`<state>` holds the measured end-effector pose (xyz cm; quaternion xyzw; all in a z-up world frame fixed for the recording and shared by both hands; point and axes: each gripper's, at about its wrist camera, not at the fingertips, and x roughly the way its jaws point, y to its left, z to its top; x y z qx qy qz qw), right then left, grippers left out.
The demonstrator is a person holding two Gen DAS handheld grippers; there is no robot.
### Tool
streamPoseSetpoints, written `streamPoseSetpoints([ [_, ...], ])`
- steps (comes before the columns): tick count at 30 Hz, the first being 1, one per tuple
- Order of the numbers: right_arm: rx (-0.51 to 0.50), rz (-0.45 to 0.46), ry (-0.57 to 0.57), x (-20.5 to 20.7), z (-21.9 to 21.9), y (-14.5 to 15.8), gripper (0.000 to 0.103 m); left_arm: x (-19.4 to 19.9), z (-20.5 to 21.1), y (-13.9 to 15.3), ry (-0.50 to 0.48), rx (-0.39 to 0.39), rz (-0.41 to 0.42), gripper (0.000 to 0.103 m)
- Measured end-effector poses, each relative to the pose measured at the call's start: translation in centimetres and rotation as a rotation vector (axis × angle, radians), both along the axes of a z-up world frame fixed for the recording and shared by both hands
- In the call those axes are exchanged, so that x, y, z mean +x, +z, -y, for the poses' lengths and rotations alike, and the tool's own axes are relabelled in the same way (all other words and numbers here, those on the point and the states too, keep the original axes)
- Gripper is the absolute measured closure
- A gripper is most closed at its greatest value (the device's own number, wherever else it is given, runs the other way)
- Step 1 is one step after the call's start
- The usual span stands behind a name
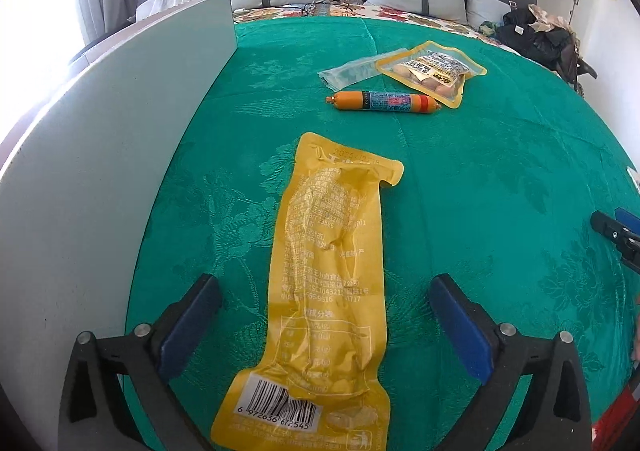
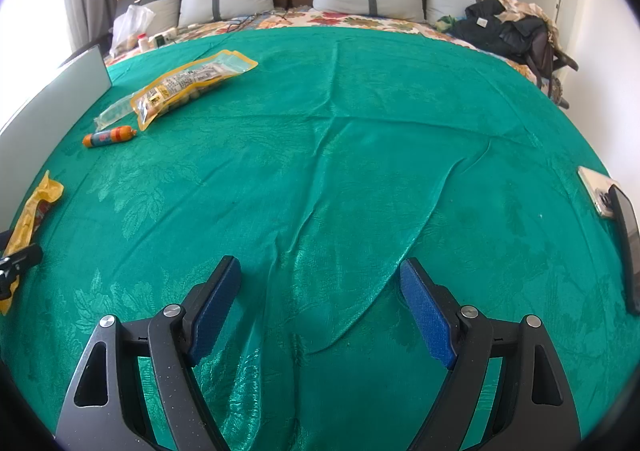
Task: Organize snacks
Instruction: 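Open the left tool and hold it above the yellow packet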
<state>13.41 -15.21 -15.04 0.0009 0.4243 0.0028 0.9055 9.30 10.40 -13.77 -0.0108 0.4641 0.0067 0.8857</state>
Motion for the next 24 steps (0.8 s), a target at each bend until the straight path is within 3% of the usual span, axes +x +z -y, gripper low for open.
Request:
streamPoseSetpoints([
  [24, -0.003, -0.002, -0.003, -0.01, 0.03, 0.03, 0.018, 0.17, 0.15, -0.13, -0.01, 0.006, 0.011, 0.0],
])
